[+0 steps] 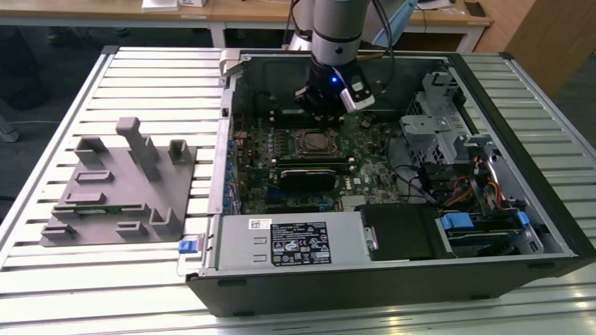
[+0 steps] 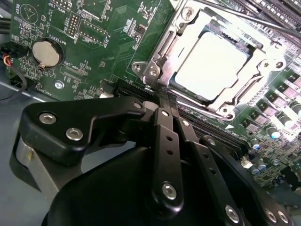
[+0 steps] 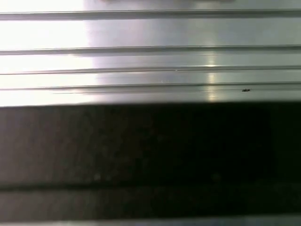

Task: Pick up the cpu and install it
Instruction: 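Install the first cpu locking lever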

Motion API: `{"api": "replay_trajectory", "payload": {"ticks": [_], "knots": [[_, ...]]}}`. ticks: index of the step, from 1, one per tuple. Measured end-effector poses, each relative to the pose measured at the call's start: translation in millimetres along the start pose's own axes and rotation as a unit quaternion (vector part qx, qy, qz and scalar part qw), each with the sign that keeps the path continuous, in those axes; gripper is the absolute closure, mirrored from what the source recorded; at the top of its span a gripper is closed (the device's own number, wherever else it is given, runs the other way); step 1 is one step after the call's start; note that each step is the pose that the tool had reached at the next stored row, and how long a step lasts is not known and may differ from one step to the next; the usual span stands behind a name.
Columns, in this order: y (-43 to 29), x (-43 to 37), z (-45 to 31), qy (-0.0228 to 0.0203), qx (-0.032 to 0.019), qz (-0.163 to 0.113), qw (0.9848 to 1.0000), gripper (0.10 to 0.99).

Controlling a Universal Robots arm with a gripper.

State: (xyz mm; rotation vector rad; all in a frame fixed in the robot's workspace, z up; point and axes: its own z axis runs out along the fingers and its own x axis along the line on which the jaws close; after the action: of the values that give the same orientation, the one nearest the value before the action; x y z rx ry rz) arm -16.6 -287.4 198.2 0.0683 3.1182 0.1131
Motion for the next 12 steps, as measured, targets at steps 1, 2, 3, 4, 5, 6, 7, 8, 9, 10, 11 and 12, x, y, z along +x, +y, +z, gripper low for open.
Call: {"api": "replay_trajectory", "payload": {"ticks": [1,2,3,4,5,6,7,8,9,10,11,12], "knots": [[0.2,-0.1,-0.6,-0.0002,-0.0003,0.000,1.0000,0.969],[0.4,-0.2,-1.3,-0.0005,-0.0008,0.000,1.0000,0.969],[0.4,-0.2,-1.7,-0.0004,-0.0006,0.000,1.0000,0.969],[0.3,-0.1,-1.9,-0.0002,-0.0004,0.000,1.0000,0.969],[0.1,-0.1,-2.2,0.0000,0.0002,0.000,1.0000,0.969],[0.1,-0.1,-2.3,0.0001,0.0004,0.000,1.0000,0.969],[0.1,-0.1,-2.3,0.0000,0.0007,0.000,1.0000,0.969],[0.1,-0.1,-2.6,0.0001,0.0010,0.000,1.0000,0.969],[0.2,-0.1,-2.8,0.0000,0.0010,0.000,1.0000,0.969],[0.2,-0.1,-2.9,0.0000,0.0010,0.000,1.0000,0.969],[0.2,-0.1,-3.0,0.0000,0.0010,0.000,1.0000,0.969],[0.2,-0.1,-3.0,0.0000,0.0011,0.000,1.0000,0.969]]}}
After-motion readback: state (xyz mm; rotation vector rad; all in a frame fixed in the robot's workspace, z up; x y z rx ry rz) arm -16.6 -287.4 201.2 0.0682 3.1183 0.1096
